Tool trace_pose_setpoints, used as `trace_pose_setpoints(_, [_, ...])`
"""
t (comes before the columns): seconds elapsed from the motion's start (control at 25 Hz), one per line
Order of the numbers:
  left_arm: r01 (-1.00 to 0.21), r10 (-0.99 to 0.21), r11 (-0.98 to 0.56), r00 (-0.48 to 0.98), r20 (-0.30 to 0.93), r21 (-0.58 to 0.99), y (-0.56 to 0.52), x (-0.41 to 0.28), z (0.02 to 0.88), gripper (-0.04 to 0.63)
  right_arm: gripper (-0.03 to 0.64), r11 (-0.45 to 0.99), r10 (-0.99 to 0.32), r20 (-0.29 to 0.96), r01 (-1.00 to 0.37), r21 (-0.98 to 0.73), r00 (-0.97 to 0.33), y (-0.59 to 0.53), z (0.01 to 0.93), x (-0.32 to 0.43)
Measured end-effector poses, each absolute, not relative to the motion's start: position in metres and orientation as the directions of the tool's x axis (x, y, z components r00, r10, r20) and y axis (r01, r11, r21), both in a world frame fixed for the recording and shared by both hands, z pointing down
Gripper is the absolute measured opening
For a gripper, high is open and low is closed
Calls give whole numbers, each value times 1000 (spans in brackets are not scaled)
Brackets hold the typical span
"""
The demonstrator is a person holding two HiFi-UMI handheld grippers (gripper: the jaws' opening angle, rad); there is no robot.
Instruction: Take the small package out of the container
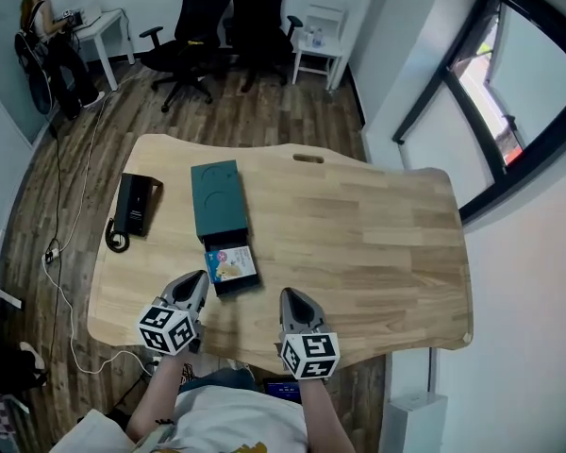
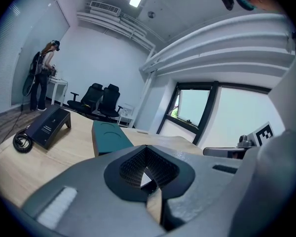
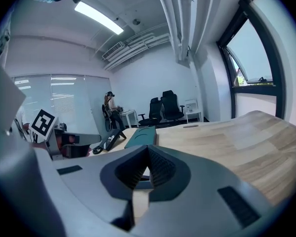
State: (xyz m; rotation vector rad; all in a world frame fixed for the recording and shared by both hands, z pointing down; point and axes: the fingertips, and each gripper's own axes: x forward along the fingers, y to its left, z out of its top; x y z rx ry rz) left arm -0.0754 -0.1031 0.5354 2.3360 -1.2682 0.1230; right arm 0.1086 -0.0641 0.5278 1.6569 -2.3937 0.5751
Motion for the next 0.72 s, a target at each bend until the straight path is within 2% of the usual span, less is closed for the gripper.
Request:
trace_pose_setpoints(0.28, [-782,-736,-490,608,298,386,-135,-76,545,2,3,269,-869,370,-941,-203,-329,-84,532,102])
trace_pose_setpoints(0.72, [-791,-760,-481,591,271,379,-160,-87,531,2,3,281,-862,391,-946,-160,-322,-103,535,99])
